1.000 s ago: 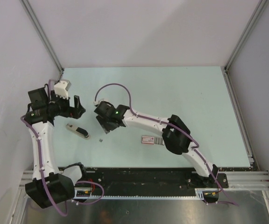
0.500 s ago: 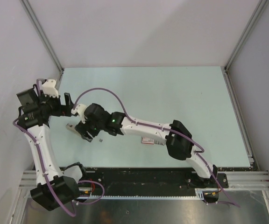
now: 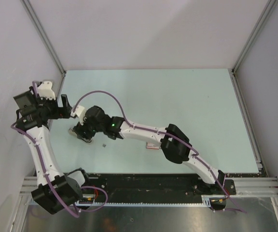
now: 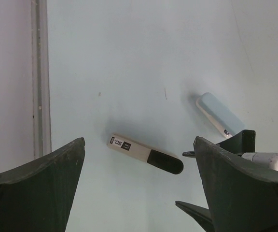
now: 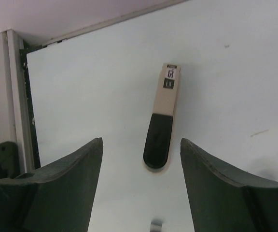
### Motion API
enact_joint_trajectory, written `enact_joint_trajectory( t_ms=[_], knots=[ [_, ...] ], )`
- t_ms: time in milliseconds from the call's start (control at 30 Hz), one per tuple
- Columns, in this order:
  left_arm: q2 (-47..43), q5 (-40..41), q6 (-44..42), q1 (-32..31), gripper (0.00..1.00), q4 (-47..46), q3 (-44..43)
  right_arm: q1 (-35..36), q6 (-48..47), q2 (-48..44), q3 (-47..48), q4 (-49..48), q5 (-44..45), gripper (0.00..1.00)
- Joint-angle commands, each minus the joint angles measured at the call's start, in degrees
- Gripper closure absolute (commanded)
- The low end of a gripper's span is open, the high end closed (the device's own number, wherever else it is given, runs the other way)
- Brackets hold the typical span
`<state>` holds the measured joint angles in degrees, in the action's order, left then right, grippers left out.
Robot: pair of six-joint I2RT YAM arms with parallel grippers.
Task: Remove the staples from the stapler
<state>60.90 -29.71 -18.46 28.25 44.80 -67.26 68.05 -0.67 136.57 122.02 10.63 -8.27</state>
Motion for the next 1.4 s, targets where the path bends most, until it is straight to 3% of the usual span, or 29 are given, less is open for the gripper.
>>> enact_joint_trajectory(
  t_ms=[0,200,500,600,1067,1367],
  knots=[
    [-1.03,-8.58,6.87,-0.2,0.0,1.89,-2.79,1.3,-2.27,6.46,3.35,0.76,1.5,0.31],
    [0.58,-11.84,7.85,4.33,0.01,1.92,-2.28,1.18,-0.98,8.81,3.54,-0.6,3.07,0.33],
    [1.91,-12.16,2.87,7.42,0.01,1.89,0.71,-1.98,4.15,-0.41,-13.89,-15.13,2.4,0.34],
    [2.63,-11.39,2.63,7.44,0.01,1.95,0.51,-2.72,4.85,-1.65,-15.66,-17.13,0.88,0.34],
    [2.13,-10.91,4.23,7.47,0.01,1.93,-0.56,0.75,0.86,2.47,-7.42,-13.15,2.01,0.33],
    [1.28,-12.05,4.54,7.52,0.0,2.88,-1.6,1.74,-0.75,6.76,0.04,-8.37,7.63,0.37]
  ],
)
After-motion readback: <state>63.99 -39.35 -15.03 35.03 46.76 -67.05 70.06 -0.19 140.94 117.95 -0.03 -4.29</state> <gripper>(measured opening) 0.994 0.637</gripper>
